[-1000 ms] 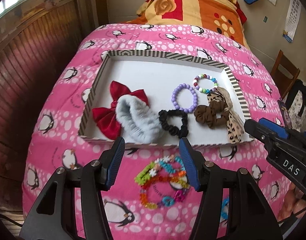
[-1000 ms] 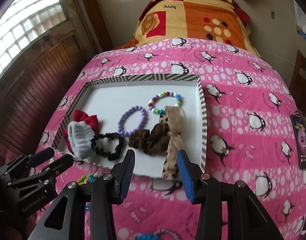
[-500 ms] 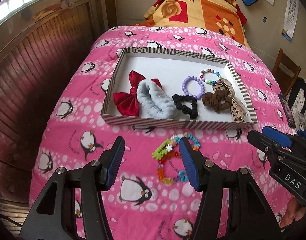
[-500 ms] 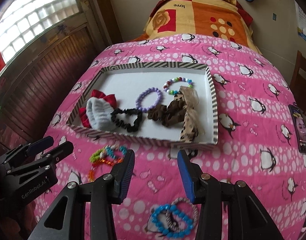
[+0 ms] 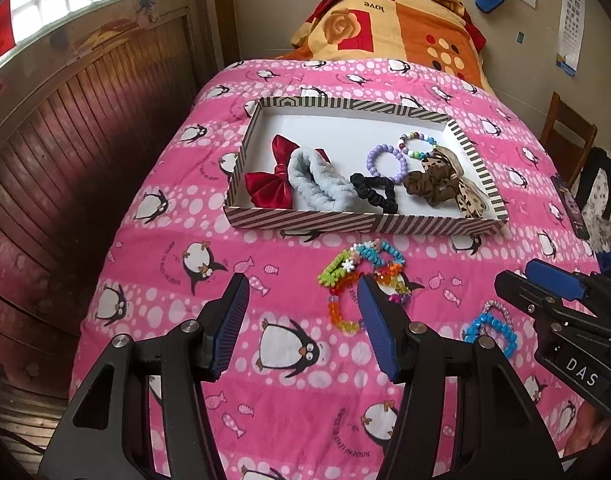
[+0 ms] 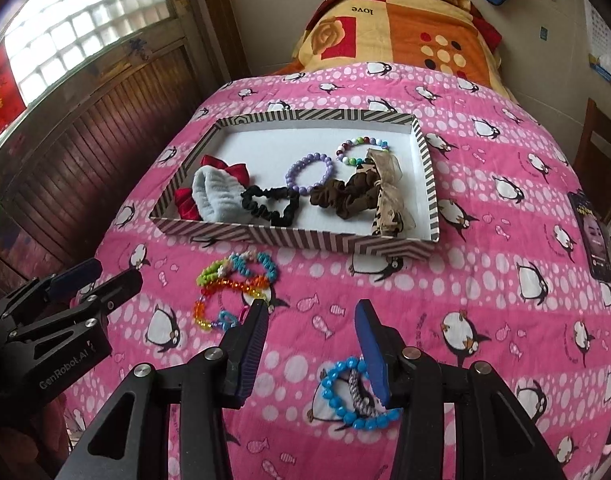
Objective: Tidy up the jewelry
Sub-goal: 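Withdraw both open tools from the tray toward the bracelets on the bedspread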
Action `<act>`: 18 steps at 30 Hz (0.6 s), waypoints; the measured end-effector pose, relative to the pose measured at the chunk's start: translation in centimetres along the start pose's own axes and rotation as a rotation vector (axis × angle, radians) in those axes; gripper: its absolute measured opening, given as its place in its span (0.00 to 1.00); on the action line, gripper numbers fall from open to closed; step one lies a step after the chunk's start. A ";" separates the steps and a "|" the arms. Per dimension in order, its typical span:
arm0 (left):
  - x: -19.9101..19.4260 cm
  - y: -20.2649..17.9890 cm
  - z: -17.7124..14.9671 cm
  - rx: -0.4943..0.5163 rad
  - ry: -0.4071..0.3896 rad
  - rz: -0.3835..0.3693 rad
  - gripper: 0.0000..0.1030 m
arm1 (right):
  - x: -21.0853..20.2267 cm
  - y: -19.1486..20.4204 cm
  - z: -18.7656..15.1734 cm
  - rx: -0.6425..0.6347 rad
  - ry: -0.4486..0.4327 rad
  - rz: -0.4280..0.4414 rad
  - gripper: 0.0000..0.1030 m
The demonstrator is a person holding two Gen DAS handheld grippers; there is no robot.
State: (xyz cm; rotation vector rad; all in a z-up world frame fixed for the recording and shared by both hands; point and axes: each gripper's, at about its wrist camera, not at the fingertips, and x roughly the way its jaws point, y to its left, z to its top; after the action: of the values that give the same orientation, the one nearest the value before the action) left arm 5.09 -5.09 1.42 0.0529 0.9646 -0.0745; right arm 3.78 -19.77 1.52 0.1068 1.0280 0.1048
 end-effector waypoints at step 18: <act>-1.3 -0.4 -1.2 0.024 -0.010 -0.017 0.54 | -1.6 0.0 -1.5 -0.004 -0.008 -0.017 0.47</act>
State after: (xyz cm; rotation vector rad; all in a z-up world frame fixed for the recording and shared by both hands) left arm 3.31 -5.37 1.77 0.0662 0.9548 -0.1014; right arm 1.71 -19.93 2.09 0.0948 1.0203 0.0910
